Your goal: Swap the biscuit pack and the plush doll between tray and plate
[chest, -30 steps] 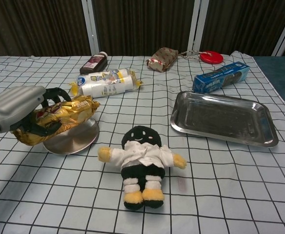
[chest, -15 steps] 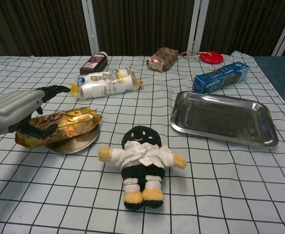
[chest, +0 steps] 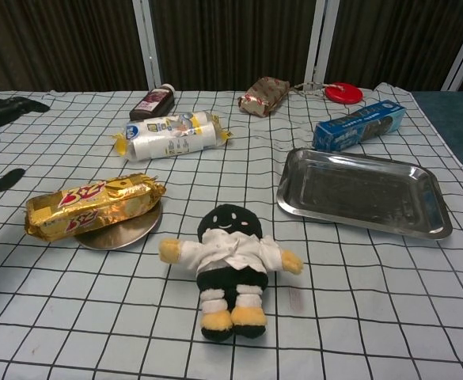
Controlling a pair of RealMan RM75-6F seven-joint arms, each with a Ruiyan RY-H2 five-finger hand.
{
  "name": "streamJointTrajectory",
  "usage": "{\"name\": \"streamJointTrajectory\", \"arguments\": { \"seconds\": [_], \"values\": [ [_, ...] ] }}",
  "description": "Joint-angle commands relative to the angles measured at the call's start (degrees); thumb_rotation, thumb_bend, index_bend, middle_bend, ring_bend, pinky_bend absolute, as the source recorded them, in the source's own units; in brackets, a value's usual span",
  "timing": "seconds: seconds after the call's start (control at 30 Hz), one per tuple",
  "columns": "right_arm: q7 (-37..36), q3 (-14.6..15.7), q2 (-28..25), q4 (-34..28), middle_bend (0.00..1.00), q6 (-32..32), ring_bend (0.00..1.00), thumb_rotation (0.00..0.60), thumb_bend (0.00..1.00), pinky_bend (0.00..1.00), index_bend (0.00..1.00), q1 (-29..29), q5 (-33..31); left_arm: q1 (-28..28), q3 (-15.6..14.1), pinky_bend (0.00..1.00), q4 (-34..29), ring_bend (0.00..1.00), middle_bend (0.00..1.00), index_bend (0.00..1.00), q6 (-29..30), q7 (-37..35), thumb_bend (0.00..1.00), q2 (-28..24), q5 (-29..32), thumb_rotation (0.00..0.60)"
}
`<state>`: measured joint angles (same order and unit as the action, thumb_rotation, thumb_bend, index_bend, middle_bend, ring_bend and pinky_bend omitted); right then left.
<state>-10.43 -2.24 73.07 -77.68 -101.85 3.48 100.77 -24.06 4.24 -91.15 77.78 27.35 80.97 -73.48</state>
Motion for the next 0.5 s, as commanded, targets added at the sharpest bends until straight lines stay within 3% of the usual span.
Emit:
{"name": "streamJointTrajectory", "arguments": {
  "seconds": [0.03, 0.3, 0.5],
  "values": [
    [4.24, 0.20, 0.98, -0.23, 0.00, 4.02, 0.00, 0.600, 0.02, 0.00, 0.00, 1.53, -0.54, 4.86, -4.66, 0.25, -1.20, 0.05, 0.06, 0.11, 3.05, -1.53, 0.45, -7.84, -3.59, 0.600],
    [9.23, 0.92, -2.20, -9.51, 0.00, 18.12, 0.00, 0.600, 0.02, 0.00, 0.00, 10.21, 2.32, 11.31, -8.41, 0.23, 1.90, 0.05, 0.07, 0.11, 6.56, -6.77, 0.45, -11.04, -5.62, 0.600],
    [13.72, -0.75, -3.37, -16.79, 0.00, 32.52, 0.00, 0.600, 0.02, 0.00, 0.00, 18.70, 0.10, 13.92, -8.46, 0.23, 1.39, 0.05, 0.07, 0.11, 7.57, -7.25, 0.45, -12.60, -4.88, 0.600]
  ]
}}
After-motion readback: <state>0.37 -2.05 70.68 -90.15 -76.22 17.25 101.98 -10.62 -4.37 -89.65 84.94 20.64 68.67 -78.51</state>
